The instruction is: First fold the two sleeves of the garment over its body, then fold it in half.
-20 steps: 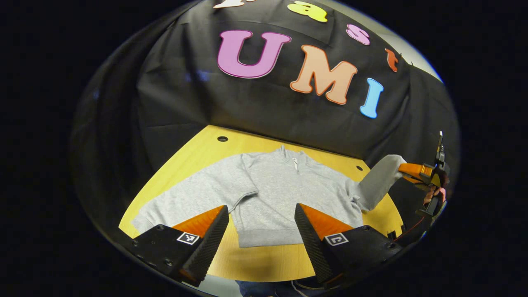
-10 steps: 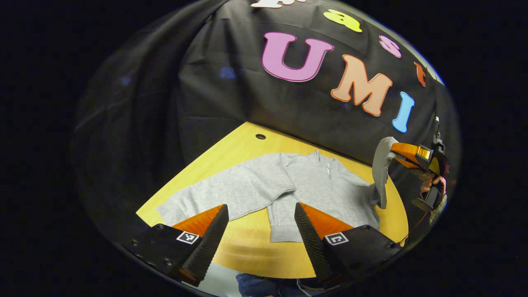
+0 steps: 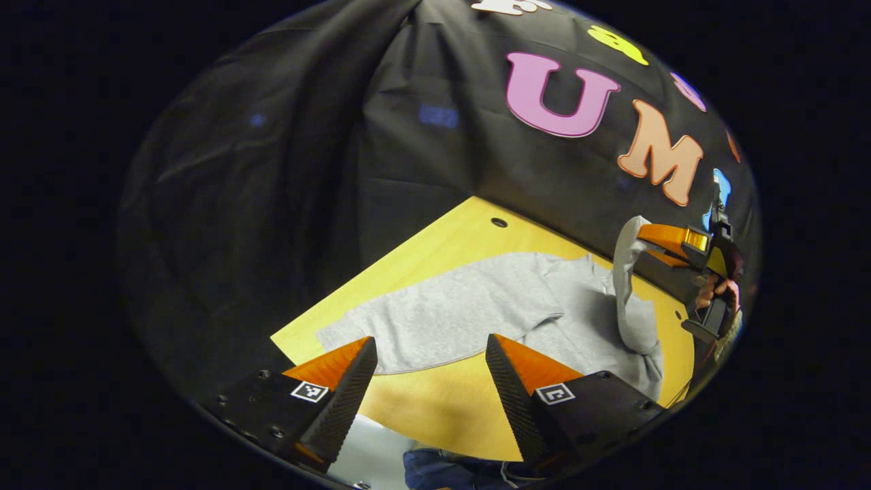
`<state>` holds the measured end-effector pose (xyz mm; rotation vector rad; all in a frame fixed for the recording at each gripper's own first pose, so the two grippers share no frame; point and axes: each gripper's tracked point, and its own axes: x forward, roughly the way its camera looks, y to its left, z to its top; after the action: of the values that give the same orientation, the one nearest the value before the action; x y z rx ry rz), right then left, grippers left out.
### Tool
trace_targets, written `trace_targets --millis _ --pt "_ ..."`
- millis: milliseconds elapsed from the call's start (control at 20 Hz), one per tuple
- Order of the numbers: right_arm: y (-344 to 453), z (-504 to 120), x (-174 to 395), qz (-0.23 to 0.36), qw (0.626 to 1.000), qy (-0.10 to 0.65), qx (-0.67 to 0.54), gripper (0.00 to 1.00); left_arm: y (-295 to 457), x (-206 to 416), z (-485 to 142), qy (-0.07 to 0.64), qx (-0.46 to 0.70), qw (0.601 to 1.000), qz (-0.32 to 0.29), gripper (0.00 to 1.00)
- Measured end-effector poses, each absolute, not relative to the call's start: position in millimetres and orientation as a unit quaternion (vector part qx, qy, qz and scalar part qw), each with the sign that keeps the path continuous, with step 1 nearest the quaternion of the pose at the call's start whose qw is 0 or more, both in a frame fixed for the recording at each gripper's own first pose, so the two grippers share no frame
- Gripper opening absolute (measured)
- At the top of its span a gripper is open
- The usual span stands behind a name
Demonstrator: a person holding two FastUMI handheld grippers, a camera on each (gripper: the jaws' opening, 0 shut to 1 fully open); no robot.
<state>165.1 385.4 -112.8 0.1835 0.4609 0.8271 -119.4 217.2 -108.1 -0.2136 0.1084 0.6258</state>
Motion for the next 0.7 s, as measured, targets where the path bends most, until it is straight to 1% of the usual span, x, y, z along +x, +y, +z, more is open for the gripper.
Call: trace_targets --millis 200,300,350,500,550,600,700 --pt "412 -166 154 0.419 0.870 0.260 0.013 0.10 259 -114 -138 0.078 -0.119 0.931 0.337 0.94" --pt "420 -181 147 0.433 0.860 0.269 -0.012 0.20 276 -104 -152 0.091 -0.133 0.924 0.348 0.94" --pt "419 -180 140 0.442 0.856 0.267 -0.018 0.22 283 -103 -160 0.098 -0.135 0.920 0.356 0.94" --pt "423 -173 133 0.456 0.849 0.264 -0.022 0.86 299 -103 -175 0.121 -0.135 0.909 0.375 0.95" --pt "416 -168 135 0.451 0.853 0.260 -0.025 0.82 304 -101 -179 0.126 -0.138 0.907 0.378 0.95" --pt "412 -165 138 0.447 0.858 0.252 -0.028 0.99 307 -100 -182 0.129 -0.140 0.905 0.380 0.94" --pt "397 -151 140 0.432 0.868 0.242 -0.027 0.98 310 -99 -188 0.136 -0.143 0.901 0.385 0.94"
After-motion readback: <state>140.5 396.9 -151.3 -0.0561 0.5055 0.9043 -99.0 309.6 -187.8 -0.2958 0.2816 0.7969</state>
